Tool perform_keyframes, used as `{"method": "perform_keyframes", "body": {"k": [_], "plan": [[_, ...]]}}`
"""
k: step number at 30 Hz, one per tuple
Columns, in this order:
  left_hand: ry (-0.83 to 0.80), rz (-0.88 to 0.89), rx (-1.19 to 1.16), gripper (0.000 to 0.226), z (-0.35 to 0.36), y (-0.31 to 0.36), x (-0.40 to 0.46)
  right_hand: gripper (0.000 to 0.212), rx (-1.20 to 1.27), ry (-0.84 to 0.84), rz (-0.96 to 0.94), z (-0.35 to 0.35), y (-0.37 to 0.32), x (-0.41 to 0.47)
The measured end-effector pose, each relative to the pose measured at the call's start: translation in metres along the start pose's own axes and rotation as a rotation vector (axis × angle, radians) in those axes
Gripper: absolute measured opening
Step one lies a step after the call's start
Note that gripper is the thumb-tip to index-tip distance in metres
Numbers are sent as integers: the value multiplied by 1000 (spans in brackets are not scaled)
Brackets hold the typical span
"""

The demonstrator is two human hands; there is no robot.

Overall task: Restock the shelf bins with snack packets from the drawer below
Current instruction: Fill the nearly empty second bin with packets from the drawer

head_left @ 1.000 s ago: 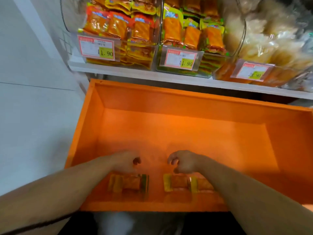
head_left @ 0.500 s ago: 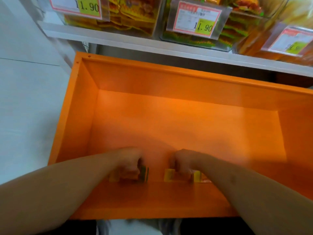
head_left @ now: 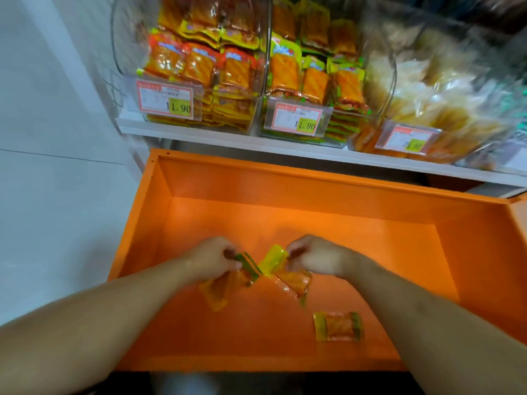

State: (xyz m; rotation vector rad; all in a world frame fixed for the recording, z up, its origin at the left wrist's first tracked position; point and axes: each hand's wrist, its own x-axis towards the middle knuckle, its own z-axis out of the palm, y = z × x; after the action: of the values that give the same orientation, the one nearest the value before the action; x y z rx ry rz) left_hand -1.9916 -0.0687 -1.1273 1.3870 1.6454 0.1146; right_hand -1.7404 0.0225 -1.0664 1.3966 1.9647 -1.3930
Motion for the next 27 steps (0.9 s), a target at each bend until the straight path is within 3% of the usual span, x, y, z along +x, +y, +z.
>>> {"method": "perform_keyframes", "body": {"k": [4, 7, 12, 18, 20, 22, 27], "plan": [[160, 70, 53, 11, -38, 33, -30, 7, 42, 121, -79, -35, -30, -37], [338, 166, 202, 19, -59, 58, -62, 13, 48, 212, -132, -50, -49, -65], [509, 204, 46, 16, -88, 95, -99, 25, 80, 314, -250, -60, -77, -114], [458, 185, -569, 12, -126, 137, -141, 42, 317, 446, -483, -64, -114, -167], [399, 193, -749, 14, -135, 147, -156, 24, 378, 455, -534, -61, -123, -173], [343, 176, -873, 18, -140, 152, -166, 21, 357, 486, -558, -61, -128, -172], [160, 166, -992, 37, -145, 158, -168, 6, 198, 657, -570, -64, -138, -162]]}}
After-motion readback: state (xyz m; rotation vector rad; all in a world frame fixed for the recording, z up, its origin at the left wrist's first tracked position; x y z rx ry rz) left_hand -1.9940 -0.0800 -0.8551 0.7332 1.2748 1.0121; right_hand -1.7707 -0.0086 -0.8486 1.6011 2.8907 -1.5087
